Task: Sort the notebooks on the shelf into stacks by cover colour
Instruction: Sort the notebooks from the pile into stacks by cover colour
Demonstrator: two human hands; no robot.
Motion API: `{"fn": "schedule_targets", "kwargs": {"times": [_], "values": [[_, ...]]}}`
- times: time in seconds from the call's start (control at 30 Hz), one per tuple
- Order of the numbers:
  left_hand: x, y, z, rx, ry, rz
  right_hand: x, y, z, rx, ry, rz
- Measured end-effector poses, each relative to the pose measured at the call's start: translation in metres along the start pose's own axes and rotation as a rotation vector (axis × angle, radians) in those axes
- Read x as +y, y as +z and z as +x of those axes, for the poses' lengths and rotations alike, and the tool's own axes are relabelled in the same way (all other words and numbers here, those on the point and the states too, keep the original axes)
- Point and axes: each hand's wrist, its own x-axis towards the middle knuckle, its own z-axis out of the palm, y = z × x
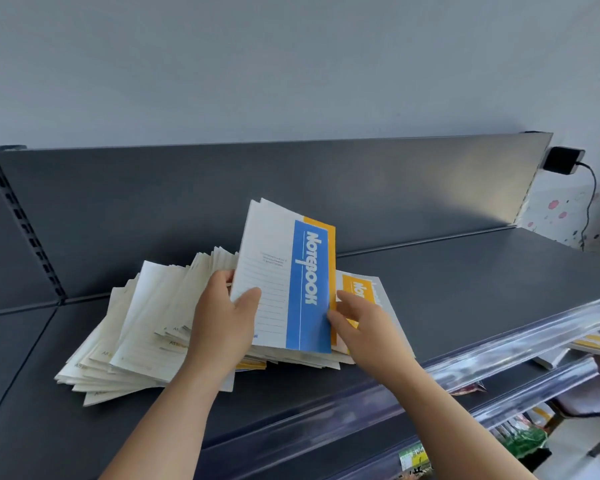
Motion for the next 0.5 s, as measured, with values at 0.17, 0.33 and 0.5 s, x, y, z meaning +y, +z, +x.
{"fn": "schedule_targets", "kwargs": {"times": [0.17, 0.33, 0.5], "values": [[-0.004, -0.035, -0.002, 0.095, -0.009, -0.127, -0.035, 0.02, 0.006, 0.032, -0.124, 0.237], [-0.014, -0.082, -0.016, 0.176, -0.014, -0.138, -0.07, 0.053, -0.001, 0.007, -0.174, 0.295], [-0.029, -0.143, -0.038, 0.176, -0.082, -0.064, -0.107, 0.097, -0.01, -0.08, -0.216, 0.303]]}}
